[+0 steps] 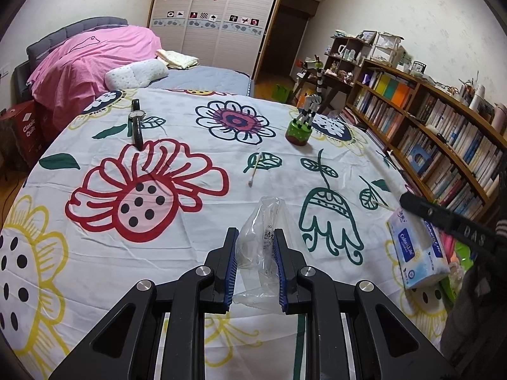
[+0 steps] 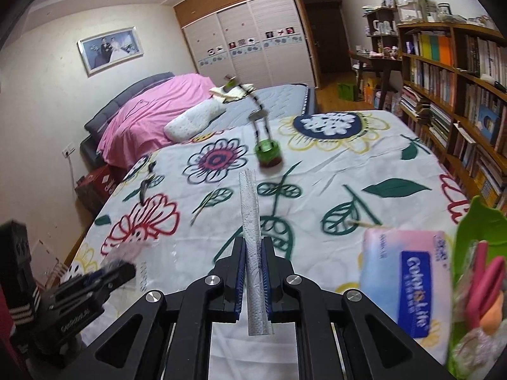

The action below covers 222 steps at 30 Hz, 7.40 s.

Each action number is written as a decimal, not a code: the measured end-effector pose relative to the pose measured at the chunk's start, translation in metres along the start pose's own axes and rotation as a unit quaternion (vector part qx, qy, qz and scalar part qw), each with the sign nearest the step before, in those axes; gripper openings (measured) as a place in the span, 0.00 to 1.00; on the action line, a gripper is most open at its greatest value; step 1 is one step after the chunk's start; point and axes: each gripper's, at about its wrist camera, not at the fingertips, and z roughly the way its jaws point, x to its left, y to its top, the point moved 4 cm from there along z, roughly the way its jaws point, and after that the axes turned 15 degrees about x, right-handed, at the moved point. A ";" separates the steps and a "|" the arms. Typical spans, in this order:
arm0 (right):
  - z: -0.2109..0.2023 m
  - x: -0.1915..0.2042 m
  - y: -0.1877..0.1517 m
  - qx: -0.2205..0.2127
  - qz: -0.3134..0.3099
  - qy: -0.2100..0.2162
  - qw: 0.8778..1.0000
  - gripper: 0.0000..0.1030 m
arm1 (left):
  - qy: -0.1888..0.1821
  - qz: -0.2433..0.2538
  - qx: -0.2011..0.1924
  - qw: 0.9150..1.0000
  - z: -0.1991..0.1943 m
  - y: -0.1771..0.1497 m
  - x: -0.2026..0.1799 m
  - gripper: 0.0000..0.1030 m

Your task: Organize soft objects

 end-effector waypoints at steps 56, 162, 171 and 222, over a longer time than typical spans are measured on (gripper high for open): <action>-0.102 -0.210 -0.077 -0.079 0.190 -0.072 0.976 0.40 | -0.071 0.135 0.007 0.988 -0.019 0.008 -0.199 0.21; -0.145 -0.164 -0.128 -0.117 0.075 -0.229 0.963 1.00 | 0.094 0.275 -0.109 0.951 -0.013 -0.045 -0.302 1.00; -0.140 -0.155 -0.133 -0.099 0.054 -0.230 0.967 1.00 | 0.110 0.281 -0.110 0.947 -0.013 -0.049 -0.303 1.00; -0.131 -0.158 -0.138 -0.075 0.055 -0.249 0.964 1.00 | 0.126 0.292 -0.100 0.943 -0.008 -0.052 -0.309 1.00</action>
